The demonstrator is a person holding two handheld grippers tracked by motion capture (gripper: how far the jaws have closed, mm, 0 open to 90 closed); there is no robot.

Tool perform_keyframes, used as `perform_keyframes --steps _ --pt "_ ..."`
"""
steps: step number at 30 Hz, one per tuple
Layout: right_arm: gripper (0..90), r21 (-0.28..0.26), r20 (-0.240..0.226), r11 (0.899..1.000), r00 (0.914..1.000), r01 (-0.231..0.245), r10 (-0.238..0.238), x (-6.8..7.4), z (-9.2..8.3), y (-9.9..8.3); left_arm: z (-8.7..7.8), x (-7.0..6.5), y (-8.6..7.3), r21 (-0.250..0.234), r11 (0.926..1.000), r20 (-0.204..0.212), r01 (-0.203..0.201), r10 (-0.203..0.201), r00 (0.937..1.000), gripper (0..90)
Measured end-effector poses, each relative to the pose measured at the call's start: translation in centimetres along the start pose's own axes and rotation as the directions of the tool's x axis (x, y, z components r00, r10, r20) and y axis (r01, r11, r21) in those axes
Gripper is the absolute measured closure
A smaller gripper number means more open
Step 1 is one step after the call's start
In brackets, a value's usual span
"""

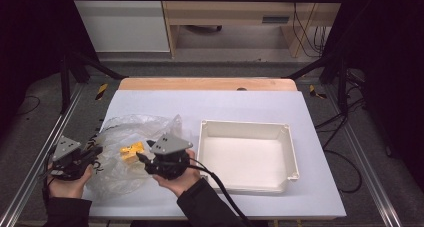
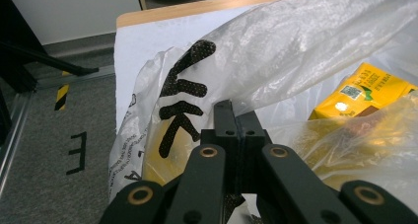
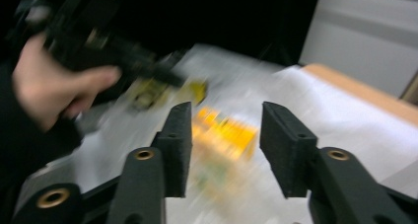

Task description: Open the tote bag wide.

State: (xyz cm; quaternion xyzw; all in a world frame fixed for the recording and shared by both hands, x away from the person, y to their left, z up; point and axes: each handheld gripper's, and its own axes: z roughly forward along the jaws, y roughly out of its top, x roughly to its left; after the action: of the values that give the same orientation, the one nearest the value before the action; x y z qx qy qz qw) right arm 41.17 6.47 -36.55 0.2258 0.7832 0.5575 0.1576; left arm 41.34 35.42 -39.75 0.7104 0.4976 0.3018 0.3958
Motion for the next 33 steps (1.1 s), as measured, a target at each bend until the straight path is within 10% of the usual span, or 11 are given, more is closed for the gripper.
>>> perform_keyframes --steps 5,13,33 --pt "48.8 0.078 -0.059 0.997 0.9981 -0.012 0.017 1.1 1.2 -3.0 -0.3 0.0 0.2 -0.009 1.0 0.003 -0.001 0.001 1.0 89.7" --pt "90.0 0.212 -0.074 0.977 0.9965 -0.021 0.038 1.6 2.3 -6.6 0.0 0.3 0.1 0.0 0.9999 0.004 0.015 -0.015 0.9999 89.8" --pt "90.0 0.339 -0.146 0.94 0.9839 -0.048 0.103 3.4 4.3 -11.8 1.8 -0.1 -0.4 0.073 0.9973 0.025 -0.008 0.006 0.9997 89.8"
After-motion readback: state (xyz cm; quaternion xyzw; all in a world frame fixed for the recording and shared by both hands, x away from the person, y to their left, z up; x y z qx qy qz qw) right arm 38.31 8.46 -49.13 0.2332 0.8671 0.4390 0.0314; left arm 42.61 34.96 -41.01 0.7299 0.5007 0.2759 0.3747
